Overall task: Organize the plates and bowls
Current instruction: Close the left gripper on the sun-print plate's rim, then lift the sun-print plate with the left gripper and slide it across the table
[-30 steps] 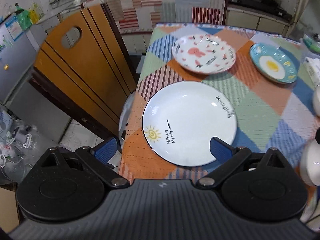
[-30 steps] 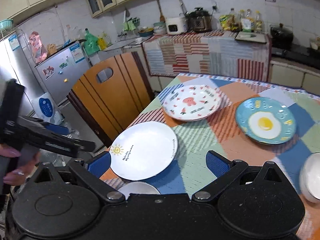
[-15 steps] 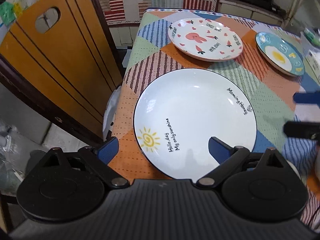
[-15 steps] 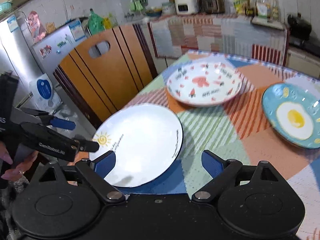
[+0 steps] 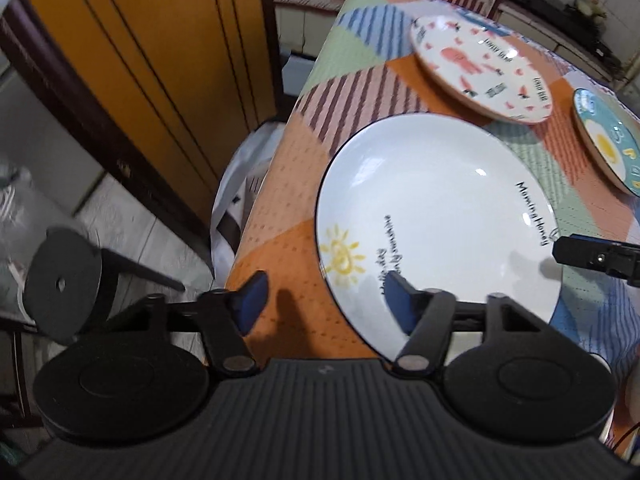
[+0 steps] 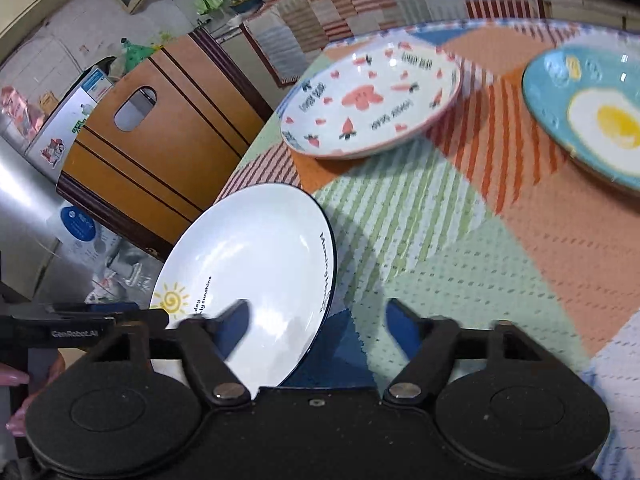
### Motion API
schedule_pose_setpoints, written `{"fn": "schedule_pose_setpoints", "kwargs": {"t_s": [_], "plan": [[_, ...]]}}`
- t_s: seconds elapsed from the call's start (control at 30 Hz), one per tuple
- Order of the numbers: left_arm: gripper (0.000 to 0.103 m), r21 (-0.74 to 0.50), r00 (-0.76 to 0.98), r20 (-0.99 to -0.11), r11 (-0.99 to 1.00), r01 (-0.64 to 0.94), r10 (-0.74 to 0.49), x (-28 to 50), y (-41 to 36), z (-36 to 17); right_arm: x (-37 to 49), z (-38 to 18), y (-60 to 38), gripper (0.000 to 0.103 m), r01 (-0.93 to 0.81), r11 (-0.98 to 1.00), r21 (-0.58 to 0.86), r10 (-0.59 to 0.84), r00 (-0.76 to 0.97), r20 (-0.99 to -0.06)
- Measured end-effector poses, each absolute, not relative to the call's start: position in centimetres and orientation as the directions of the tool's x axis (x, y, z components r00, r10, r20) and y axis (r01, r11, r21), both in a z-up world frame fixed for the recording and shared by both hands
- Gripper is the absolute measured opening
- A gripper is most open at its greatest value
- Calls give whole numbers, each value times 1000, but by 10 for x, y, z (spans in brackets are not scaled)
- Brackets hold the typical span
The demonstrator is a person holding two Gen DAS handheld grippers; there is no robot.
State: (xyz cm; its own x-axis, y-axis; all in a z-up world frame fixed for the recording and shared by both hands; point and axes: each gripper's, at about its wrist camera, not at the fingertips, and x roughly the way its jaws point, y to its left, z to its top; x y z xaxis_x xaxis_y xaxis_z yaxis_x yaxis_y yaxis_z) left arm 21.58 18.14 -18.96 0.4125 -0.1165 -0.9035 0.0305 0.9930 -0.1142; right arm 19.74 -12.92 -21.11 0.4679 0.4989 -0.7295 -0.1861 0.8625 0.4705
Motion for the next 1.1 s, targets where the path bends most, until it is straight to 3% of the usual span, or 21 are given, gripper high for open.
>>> {"fn": "schedule_pose_setpoints", "kwargs": {"t_s": [0.1, 0.17, 0.23, 0.47, 0.67, 0.77, 1.1], "plan": [[33, -114, 391, -913, 993, 31, -117, 216, 180, -195, 205, -221, -129, 44, -172, 852, 495, 517, 433, -739], [25, -131, 387, -912, 991, 41, -137, 217, 177, -197, 208, -226, -129, 20, -163, 846, 507, 525, 421, -740], [19, -146, 381, -911, 988, 53, -155, 216, 173, -198, 211, -231, -130, 14, -162, 835, 526, 541, 412, -733], [22, -201, 378, -907, 980, -3, -185, 221, 177, -204, 224, -235, -122, 11, -183, 837, 516, 544, 389, -743], [22, -249, 344, -910, 968, -11, -230, 224, 179, -203, 227, -230, -118, 16, -188, 848, 495, 528, 370, -764], [23, -249, 352, -903, 968, 36, -245, 222, 174, -195, 231, -226, -129, 15, -162, 828, 536, 555, 364, -748], [23, -265, 356, -880, 947, 180, -313, 223, 121, -168, 220, -190, -175, 17, -228, 845, 483, 534, 405, -743]]}}
